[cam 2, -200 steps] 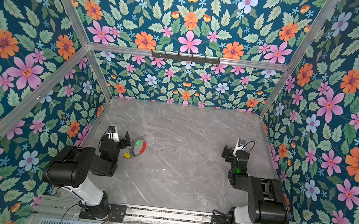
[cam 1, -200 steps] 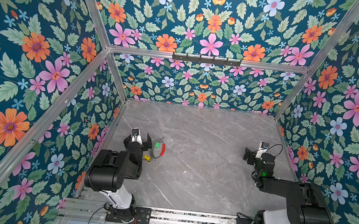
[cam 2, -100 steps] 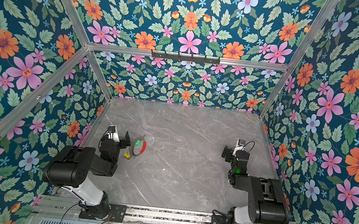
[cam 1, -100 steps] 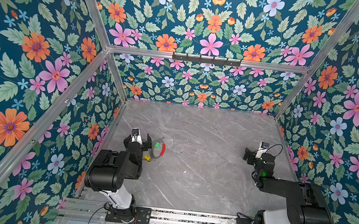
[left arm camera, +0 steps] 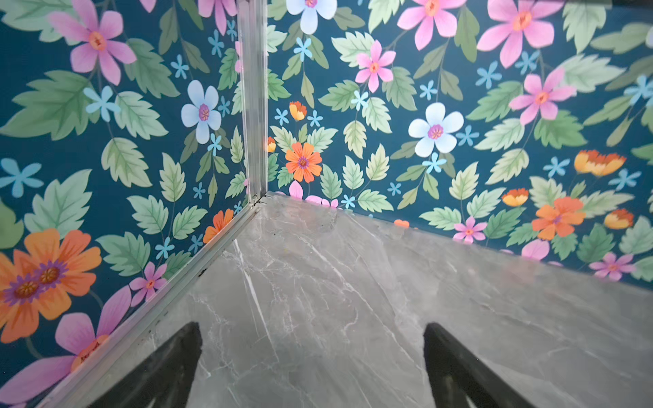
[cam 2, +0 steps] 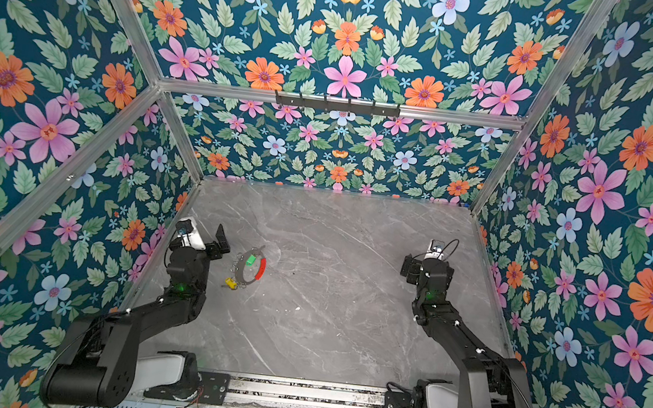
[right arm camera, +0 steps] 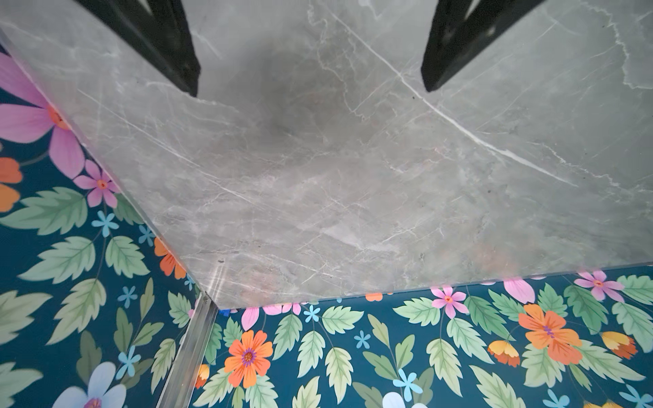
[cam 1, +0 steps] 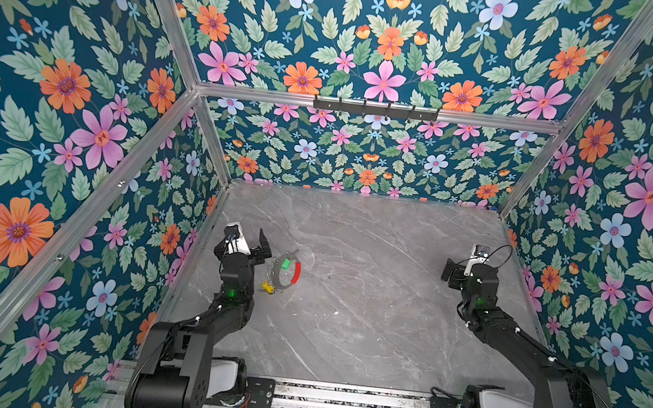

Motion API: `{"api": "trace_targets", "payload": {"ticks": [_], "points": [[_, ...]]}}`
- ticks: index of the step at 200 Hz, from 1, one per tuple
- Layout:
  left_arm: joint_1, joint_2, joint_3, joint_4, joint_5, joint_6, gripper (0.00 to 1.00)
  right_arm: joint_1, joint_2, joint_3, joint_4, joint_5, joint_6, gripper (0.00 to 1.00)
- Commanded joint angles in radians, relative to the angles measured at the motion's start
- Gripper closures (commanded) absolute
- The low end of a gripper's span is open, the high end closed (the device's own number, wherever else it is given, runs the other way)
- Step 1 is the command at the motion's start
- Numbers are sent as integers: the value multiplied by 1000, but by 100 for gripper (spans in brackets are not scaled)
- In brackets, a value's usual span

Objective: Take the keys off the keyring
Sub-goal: 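Lower the left gripper onto the metal keyring rim and close it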

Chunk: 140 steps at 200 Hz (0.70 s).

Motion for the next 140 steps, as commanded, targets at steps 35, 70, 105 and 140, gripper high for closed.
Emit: {"api": "trace_targets", "payload": {"ticks": [35, 70, 105, 140], "points": [[19, -128, 72, -387, -174, -633, 0, 9, 20, 199, -326, -345, 234, 1], [37, -113, 132, -489, 14, -614, 0, 9, -134, 14, -70, -318, 353, 1], [37, -85, 135, -475, 163, -585, 0, 9, -211, 12, -168, -51, 349, 1], [36, -44, 182, -536, 286, -521, 10, -37, -239, 41, -434, 64, 717, 1]]}}
